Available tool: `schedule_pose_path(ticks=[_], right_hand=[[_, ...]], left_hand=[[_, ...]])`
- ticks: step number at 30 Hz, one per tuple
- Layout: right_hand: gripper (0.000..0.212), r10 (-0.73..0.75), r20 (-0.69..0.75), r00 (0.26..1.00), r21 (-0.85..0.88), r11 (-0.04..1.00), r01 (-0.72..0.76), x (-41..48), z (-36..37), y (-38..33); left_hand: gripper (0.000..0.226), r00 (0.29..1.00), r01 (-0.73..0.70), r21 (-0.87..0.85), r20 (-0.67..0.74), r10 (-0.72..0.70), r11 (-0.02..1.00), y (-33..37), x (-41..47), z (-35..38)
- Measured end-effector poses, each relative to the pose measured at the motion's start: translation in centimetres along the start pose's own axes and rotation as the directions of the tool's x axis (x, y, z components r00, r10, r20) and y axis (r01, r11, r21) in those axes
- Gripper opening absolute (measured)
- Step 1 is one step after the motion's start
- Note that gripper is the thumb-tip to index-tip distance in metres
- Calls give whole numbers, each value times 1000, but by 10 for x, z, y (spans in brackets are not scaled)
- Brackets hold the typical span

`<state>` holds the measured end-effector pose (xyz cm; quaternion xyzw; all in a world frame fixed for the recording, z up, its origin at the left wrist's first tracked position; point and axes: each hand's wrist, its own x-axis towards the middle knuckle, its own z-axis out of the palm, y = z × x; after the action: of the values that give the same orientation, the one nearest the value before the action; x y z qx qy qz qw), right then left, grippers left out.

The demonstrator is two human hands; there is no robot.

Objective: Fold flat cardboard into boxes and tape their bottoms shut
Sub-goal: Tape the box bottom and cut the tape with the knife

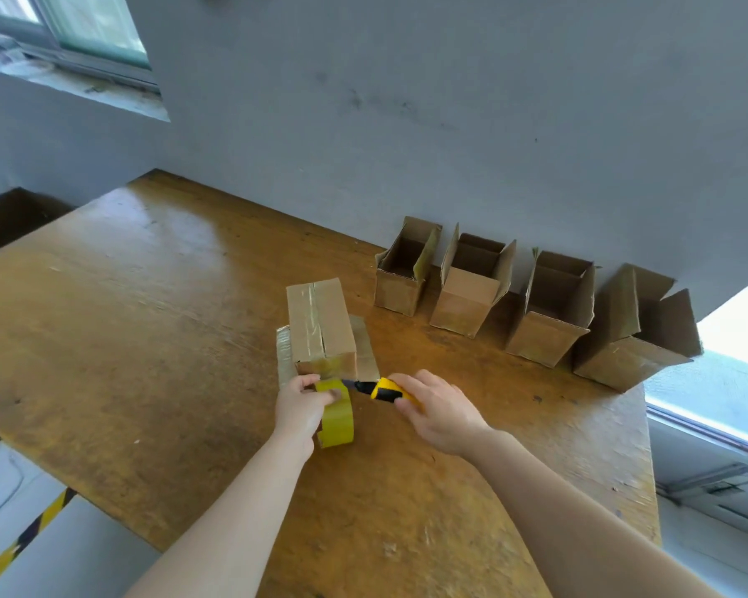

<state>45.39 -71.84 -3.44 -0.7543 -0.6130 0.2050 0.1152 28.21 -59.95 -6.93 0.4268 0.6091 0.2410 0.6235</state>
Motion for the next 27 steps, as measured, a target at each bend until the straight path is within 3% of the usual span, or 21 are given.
schedule_pose_path(ticks=[3,8,18,23,27], right_hand=[[39,-17,4,1000,-41,999,17,15,-6,-25],[47,60,56,997,-321,946,-39,30,-13,-47],[50,141,72,987,-437,894,-96,49,-15,-68],[35,66,123,990,-577,816,18,56,-19,-77],[34,214,134,968,-646,759,-79,66,-17,-77]], left_hand=[[41,1000,-1,-31,-6,0,1000,-3,-1,-3],[40,1000,-13,-3,9,13,1000,-5,-1,-7],[38,999,-17,86,36,14,996,-3,5,-9],[37,999,-6,122,39,1,993,0,8,-10],[32,998,-31,202,52,21,979,4,10,-10]])
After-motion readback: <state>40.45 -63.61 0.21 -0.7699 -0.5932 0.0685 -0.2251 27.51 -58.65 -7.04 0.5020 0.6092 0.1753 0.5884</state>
